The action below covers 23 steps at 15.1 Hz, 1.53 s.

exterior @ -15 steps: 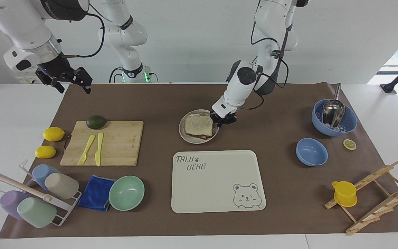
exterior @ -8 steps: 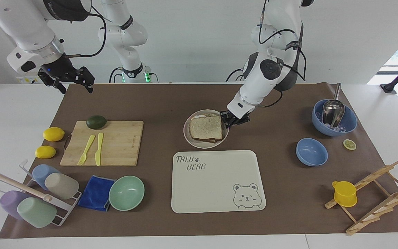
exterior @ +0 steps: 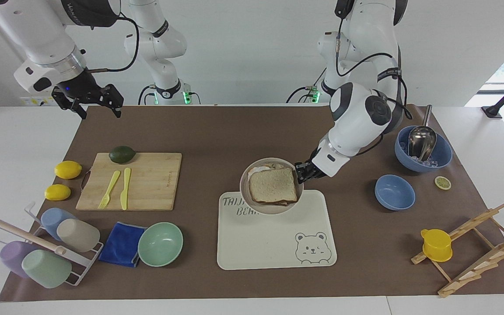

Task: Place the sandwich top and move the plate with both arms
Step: 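Slide the plate with the left gripper onto the bear tray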

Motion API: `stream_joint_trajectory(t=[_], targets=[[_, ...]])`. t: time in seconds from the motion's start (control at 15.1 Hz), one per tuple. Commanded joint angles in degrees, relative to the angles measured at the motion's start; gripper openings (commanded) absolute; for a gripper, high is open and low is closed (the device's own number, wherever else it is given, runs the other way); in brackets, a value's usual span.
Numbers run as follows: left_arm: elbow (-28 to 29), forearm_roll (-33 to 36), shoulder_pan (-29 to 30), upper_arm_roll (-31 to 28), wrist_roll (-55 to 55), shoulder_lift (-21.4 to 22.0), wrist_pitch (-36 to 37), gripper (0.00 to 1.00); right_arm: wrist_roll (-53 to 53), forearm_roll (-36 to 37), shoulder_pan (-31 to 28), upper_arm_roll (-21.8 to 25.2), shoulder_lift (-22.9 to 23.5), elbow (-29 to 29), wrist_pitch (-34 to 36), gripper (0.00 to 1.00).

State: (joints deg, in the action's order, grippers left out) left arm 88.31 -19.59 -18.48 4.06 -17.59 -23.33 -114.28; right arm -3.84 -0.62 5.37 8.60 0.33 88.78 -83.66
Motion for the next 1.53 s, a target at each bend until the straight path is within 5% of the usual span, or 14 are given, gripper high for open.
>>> stream_joint_trajectory(t=[0.0,0.33,0.73,1.06,1.13,1.2,1.26,1.46], targets=[[-10.25,-1.42,0.82,-0.11,-0.34,-7.94,2.67,0.00,-1.09,0.18,-0.54,-0.07,-0.07,-0.01,-0.19,1.00],[-11.59,-0.98,1.00,-0.37,-0.34,-12.62,-3.56,0.00,-1.08,0.19,-0.71,0.19,-0.33,0.69,-0.45,1.00],[-3.51,2.45,1.52,-0.55,-0.08,-12.01,-13.50,0.00,-1.08,0.27,-0.89,0.19,-0.24,0.70,-0.54,1.00],[-1.83,2.62,1.52,-0.55,0.53,-11.39,-13.77,0.00,-1.00,0.27,-0.80,0.10,-0.24,0.52,-0.54,1.00],[-1.83,2.63,1.52,-0.63,0.80,-11.30,-13.60,0.13,-1.00,0.27,-0.80,0.19,-0.24,0.52,-0.54,1.00],[-1.74,2.80,1.52,-0.63,1.32,-11.22,-13.60,0.66,-1.00,0.27,-0.80,0.19,-0.24,0.52,-0.54,1.00],[-1.83,3.15,1.61,-0.63,1.50,-11.22,-13.60,1.00,-1.00,0.27,-0.80,0.10,-0.24,0.52,-0.54,1.00],[-2.35,6.57,1.70,-0.63,1.50,-11.13,-12.37,1.00,-0.91,0.27,-0.71,0.10,-0.24,0.52,-0.54,1.00]])
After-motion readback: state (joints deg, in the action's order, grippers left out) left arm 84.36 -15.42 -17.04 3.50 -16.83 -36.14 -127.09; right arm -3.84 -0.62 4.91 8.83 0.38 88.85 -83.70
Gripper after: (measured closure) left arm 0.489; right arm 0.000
